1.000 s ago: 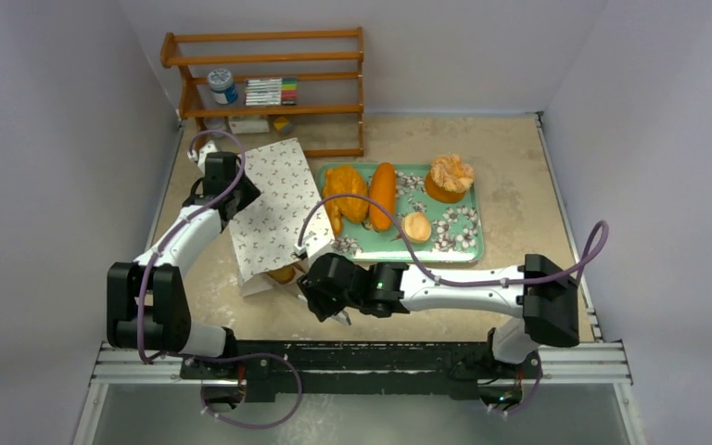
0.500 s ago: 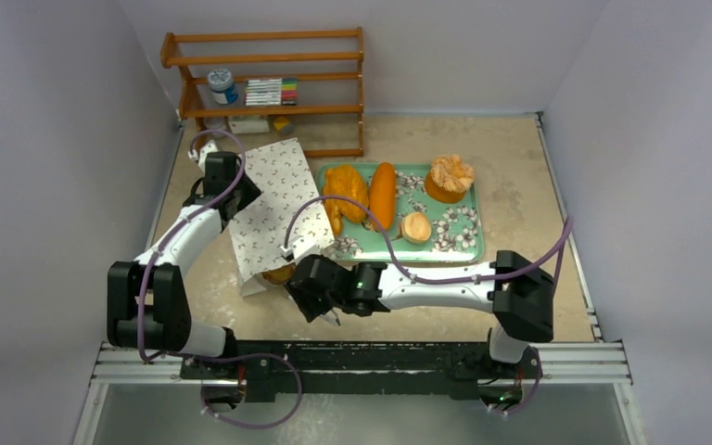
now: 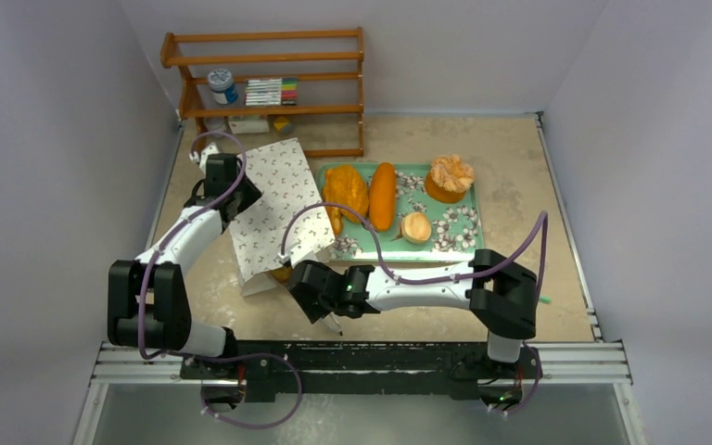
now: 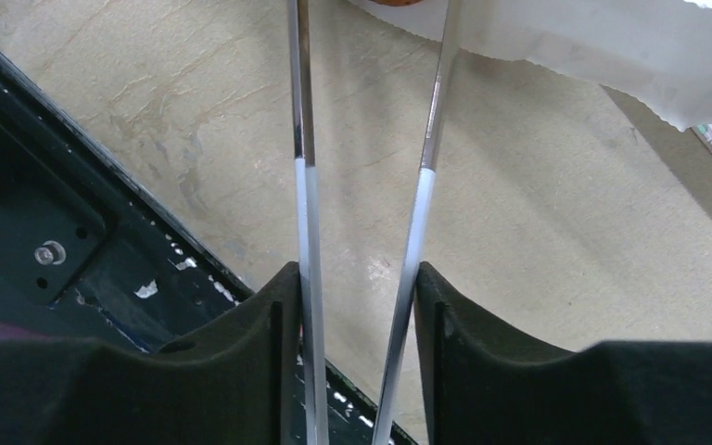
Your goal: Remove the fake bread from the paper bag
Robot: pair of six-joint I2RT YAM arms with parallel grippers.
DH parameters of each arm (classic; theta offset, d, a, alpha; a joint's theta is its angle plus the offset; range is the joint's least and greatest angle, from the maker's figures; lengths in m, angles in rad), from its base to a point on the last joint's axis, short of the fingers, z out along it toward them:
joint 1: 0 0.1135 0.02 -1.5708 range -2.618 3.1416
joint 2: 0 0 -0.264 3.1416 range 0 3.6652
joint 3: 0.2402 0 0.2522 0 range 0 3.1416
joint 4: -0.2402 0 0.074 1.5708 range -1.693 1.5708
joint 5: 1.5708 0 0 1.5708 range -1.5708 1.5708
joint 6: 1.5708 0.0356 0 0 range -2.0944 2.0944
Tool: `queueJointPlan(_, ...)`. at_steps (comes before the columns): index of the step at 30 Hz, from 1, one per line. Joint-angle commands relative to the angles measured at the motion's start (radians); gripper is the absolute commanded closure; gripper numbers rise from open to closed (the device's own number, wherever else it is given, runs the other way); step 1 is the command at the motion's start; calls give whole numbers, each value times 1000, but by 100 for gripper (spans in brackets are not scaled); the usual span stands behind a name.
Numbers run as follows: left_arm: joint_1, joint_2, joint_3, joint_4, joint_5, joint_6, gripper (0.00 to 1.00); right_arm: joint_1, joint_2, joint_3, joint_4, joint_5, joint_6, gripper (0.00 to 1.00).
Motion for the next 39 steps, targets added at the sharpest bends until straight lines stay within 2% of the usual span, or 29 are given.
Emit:
queueJointPlan(1, 8, 2, -3, 53, 12, -4, 69, -7, -55, 13, -11, 6, -11, 63)
queueJointPlan(3, 8, 2, -2, 53, 11, -4, 69, -7, -69, 12, -25, 1, -13, 78)
queueJointPlan(5, 8, 2, -3, 52, 10, -4, 69, -7, -85, 6, -37, -1, -14, 83)
queueJointPlan(14, 7, 6, 13, 40, -5, 6, 69, -7, -222, -34, -90, -41, -13, 86)
queueJointPlan(25, 7, 35, 47, 41, -18, 10, 69, 7, -420, -172, -151, -235, -49, 86)
queueJointPlan(32, 8, 85, 102, 31, -32, 15, 69, 104, -568, -195, -218, -237, -28, 87)
queueJointPlan(39, 8, 103, 118, 17, -56, 22, 69, 208, -676, -109, -285, -158, 31, 86)
